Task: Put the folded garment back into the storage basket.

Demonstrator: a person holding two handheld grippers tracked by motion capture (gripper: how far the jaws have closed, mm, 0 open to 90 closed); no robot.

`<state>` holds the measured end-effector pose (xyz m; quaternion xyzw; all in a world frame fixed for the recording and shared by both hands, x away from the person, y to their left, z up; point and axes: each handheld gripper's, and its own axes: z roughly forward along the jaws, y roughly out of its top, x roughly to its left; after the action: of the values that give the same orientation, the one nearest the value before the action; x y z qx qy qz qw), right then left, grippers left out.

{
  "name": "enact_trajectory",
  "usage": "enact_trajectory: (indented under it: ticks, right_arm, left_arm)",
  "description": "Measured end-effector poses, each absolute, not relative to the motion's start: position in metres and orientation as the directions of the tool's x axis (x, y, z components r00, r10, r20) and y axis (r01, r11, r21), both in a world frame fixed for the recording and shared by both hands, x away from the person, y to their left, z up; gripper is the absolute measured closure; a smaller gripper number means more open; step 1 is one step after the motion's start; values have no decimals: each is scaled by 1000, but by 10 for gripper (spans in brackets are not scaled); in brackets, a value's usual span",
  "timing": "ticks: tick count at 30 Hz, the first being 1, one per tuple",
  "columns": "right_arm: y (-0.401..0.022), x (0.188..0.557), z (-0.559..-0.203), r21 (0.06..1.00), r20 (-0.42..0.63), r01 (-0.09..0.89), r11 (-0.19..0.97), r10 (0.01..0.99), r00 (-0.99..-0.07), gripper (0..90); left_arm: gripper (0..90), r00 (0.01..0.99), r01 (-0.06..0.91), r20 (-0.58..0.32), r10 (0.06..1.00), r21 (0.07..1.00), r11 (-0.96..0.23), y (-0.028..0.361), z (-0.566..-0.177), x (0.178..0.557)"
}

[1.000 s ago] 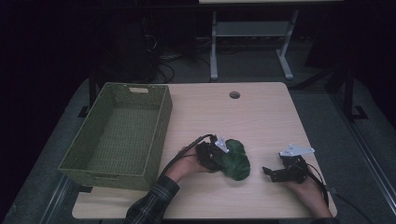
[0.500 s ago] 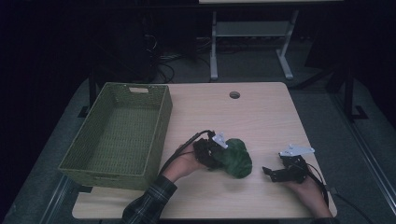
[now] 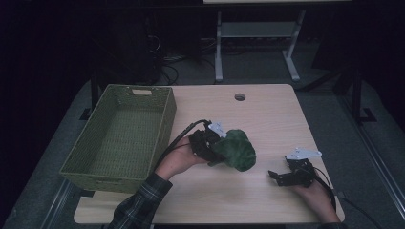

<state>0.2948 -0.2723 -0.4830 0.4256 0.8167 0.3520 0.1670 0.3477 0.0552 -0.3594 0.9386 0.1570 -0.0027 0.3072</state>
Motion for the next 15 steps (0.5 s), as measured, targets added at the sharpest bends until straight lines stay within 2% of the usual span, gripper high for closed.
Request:
enact_trajectory:
  ticks: [15]
  right_arm:
    - [-272, 295, -483, 717, 27, 578, 390, 813, -582, 80]
  left_arm:
    - [640, 922, 334, -52, 383, 608, -720, 98, -316, 352]
